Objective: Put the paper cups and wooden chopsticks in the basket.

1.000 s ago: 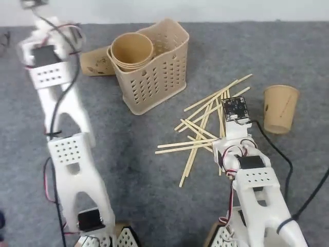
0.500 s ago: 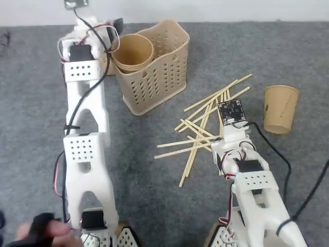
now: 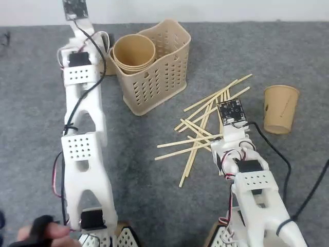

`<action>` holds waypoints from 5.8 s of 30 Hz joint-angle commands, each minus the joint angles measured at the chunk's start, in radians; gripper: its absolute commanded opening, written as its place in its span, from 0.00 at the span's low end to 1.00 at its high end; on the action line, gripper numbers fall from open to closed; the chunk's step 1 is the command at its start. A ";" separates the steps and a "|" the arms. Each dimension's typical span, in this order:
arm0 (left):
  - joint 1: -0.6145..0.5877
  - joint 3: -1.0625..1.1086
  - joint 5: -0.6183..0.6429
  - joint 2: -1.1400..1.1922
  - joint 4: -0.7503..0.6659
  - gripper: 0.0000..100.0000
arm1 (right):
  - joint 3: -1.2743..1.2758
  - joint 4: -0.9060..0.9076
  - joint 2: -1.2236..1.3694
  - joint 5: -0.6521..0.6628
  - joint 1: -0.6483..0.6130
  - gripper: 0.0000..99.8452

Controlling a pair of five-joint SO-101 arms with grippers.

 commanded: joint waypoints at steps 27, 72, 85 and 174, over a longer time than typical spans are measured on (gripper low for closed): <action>-0.094 -0.407 0.025 0.077 0.173 0.25 | 0.000 -0.019 -0.024 0.014 -0.005 0.09; -0.129 -0.519 -0.167 0.290 0.272 0.24 | 0.000 -0.019 -0.024 0.014 -0.005 0.09; -0.204 -0.575 -0.388 0.199 0.545 0.18 | 0.000 -0.019 -0.024 0.014 -0.005 0.09; 0.118 -0.079 -0.031 -1.102 0.717 0.01 | 0.002 -0.012 -0.018 0.014 -0.024 0.09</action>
